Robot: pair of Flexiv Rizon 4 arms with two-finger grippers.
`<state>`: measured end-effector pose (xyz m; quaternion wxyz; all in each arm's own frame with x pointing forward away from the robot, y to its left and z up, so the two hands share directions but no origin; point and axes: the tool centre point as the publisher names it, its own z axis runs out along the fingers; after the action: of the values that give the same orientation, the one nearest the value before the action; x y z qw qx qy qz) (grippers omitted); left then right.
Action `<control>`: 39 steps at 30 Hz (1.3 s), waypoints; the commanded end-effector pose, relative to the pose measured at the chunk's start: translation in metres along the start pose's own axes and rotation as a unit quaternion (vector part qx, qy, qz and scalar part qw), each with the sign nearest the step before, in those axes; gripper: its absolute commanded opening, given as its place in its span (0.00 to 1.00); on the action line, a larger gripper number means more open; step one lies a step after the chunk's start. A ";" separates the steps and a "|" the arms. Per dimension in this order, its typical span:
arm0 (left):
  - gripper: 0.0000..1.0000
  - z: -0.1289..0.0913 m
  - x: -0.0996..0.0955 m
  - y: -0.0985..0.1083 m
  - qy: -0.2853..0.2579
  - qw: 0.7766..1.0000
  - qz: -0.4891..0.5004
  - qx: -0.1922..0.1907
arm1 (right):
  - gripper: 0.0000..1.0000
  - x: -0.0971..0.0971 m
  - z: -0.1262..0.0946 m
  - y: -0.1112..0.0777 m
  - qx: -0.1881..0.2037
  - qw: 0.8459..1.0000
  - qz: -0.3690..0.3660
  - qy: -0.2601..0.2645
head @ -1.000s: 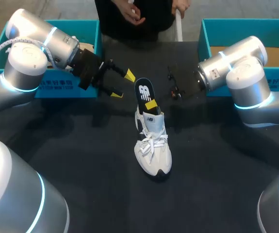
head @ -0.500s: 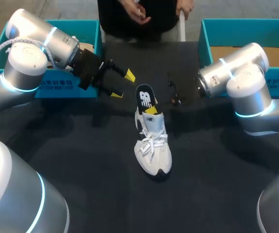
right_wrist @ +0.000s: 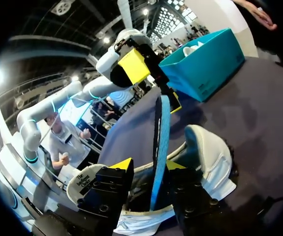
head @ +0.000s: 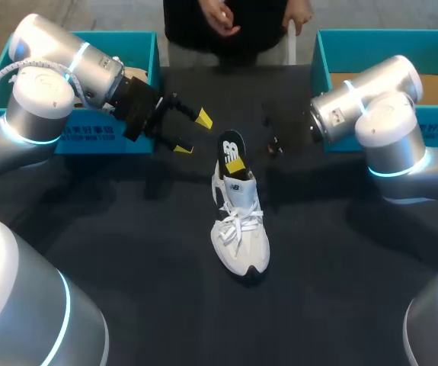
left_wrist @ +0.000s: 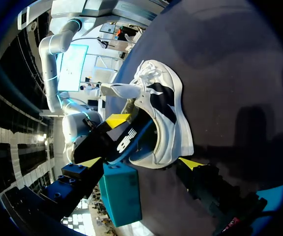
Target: Take the shoe out of the shoebox, open the shoe tongue, remove and reinsert the insole, then place the shoe into the shoebox
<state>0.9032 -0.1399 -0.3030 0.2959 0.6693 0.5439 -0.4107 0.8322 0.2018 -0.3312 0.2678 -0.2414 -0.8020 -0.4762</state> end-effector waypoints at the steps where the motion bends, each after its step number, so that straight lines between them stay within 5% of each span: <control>1: 1.00 0.001 0.001 0.001 -0.001 1.000 0.001 0.000 | 0.33 -0.005 0.000 0.006 0.010 1.000 0.001 0.001; 4: 1.00 0.001 0.001 0.001 -0.001 1.000 0.001 0.000 | 0.22 -0.009 0.001 0.007 0.013 1.000 0.002 0.000; 6: 1.00 0.001 0.001 0.001 -0.001 1.000 0.001 0.000 | 0.00 -0.011 0.001 0.007 0.014 1.000 0.003 0.000; 27: 1.00 0.001 0.001 0.001 -0.001 1.000 0.001 0.000 | 0.00 -0.005 0.016 -0.027 0.029 0.998 0.047 0.004; 29: 1.00 0.001 0.001 0.001 -0.001 1.000 0.001 0.000 | 0.04 -0.004 0.016 -0.027 0.029 0.998 0.047 0.004; 33: 1.00 0.001 0.001 0.001 -0.001 1.000 0.001 0.000 | 0.33 -0.003 0.012 -0.019 0.027 0.999 0.037 -0.003; 39: 1.00 0.001 0.001 0.001 -0.001 1.000 0.001 0.000 | 0.35 0.002 0.005 -0.001 0.036 0.999 0.014 -0.014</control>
<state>0.9031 -0.1400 -0.3030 0.2959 0.6693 0.5439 -0.4107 0.8270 0.2062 -0.3427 0.2760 -0.2515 -0.8126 -0.4476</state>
